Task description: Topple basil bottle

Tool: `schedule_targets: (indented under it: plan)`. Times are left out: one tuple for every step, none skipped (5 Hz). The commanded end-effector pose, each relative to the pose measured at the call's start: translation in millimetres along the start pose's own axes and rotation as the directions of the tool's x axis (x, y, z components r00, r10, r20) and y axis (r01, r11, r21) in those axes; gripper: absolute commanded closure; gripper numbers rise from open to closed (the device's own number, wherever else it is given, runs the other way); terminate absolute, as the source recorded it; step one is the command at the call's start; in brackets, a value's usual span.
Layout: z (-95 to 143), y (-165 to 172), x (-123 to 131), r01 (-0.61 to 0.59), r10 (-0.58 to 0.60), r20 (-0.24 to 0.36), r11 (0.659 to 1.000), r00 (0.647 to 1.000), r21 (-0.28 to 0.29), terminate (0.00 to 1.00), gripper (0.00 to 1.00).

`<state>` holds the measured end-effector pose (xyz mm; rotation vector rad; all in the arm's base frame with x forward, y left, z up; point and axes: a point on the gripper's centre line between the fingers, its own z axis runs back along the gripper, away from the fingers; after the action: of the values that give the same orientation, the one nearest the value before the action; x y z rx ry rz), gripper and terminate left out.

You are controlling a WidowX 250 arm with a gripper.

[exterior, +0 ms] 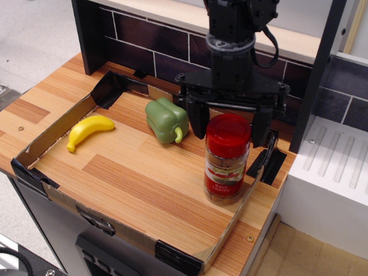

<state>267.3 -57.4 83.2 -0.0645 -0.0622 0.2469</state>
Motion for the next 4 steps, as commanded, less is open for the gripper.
schedule_targets:
  plan:
    - [6.4,7.2,-0.9,0.032,-0.033,0.035,0.999,0.999,0.024,0.0,0.0]
    - [5.0,12.4,-5.4,0.115,-0.116,0.019,0.993,0.993,0.031,0.0,1.0]
    - [12.5,23.6,-8.4,0.331,-0.33,-0.026,0.943,0.944,0.034,0.0,1.0]
    - [19.6,30.6,-3.1,0.474,-0.473,-0.047,0.88,0.88,0.017,0.0,1.0]
